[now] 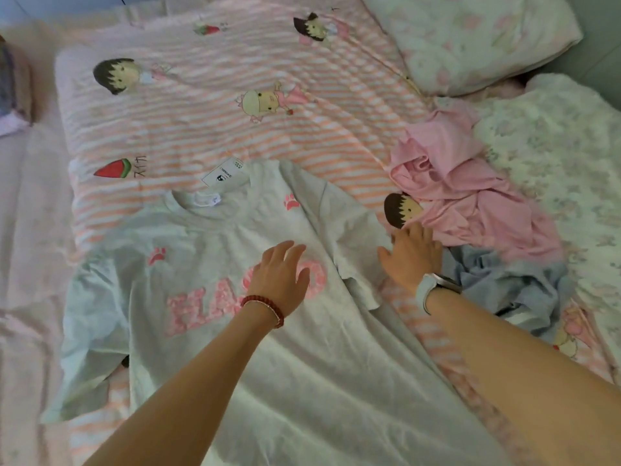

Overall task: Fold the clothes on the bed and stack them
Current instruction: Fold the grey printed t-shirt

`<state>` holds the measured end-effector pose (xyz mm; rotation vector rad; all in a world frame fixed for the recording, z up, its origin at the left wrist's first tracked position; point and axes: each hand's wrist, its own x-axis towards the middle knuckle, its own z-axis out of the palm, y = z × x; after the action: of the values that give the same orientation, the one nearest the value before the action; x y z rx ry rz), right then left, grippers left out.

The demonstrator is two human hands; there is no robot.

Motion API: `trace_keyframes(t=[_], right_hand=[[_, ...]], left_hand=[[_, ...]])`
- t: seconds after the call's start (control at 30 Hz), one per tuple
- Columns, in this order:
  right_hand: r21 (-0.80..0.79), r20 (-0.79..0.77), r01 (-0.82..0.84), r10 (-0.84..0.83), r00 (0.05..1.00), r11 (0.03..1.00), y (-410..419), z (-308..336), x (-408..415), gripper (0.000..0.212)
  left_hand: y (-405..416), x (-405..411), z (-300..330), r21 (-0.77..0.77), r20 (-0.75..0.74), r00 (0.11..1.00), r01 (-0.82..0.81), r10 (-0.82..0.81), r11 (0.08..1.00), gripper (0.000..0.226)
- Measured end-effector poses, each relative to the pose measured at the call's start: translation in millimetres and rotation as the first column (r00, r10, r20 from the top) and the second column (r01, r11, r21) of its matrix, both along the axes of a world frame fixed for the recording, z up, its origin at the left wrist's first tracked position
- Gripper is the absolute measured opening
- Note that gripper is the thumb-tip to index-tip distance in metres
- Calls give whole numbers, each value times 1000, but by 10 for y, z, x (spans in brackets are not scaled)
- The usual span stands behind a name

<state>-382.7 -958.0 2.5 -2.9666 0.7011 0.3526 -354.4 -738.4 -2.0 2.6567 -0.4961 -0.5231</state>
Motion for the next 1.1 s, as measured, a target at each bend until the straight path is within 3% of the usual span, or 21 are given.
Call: trace_keyframes(t=[0.1,0.23,0.27,0.33,0.37,0.43,0.53,0.63,0.8,0.87,0.9,0.97,1.03,1.1], right_hand=[[210,95,58,-79,992,976,-198,26,167,30],[676,349,137,-479,806,724,-666,238,574,20],[688,386,125,-505,772,715,-827,289,711,17],[602,433,86,-415,800,794,-1112,336,938,15],[572,417,78,-371,830,817,-1233,299,1031,14],[628,308,125,-392,867,768,-1399,156,1135,14],[804,70,255,-512,856,536,-1459,-47,1084,31],[855,-69,340,-564,823,392,-1472,-196,944,43],[871,-333,470,-529,781,146,-1458,-295,771,20],[893,-328,441,-543,773,89,-1397,-252,758,12],[911,-255,389,-557,790,135,-1364,-205,759,11],[879,24,208,-474,880,430,-1272,-75,757,11],[652,342,-56,-228,912,756,-1148,101,743,13],[357,558,-299,55,828,885,-914,343,735,20]], left_hand=[[-163,201,-14,15,3,1000,7,-7,1000,49],[-436,424,-61,68,88,996,13,-19,998,49],[-525,485,-80,82,99,995,22,-31,996,50],[-705,612,-139,114,99,994,36,-47,993,54],[-800,676,-190,149,99,993,50,-65,988,57],[-976,779,-328,253,89,989,96,-122,963,65],[-1156,862,-558,341,23,992,106,-121,934,75],[-1178,855,-722,380,19,994,94,-110,920,81],[-1159,874,-739,416,-46,991,131,-123,900,82],[-1179,878,-670,412,-75,990,143,-122,900,80],[-1185,885,-626,396,-85,990,140,-116,907,78],[-1143,883,-507,302,-87,993,97,-74,948,69],[-1068,863,-379,41,-62,997,-40,42,998,52],[-921,818,-214,-259,-65,974,-227,218,939,33]])
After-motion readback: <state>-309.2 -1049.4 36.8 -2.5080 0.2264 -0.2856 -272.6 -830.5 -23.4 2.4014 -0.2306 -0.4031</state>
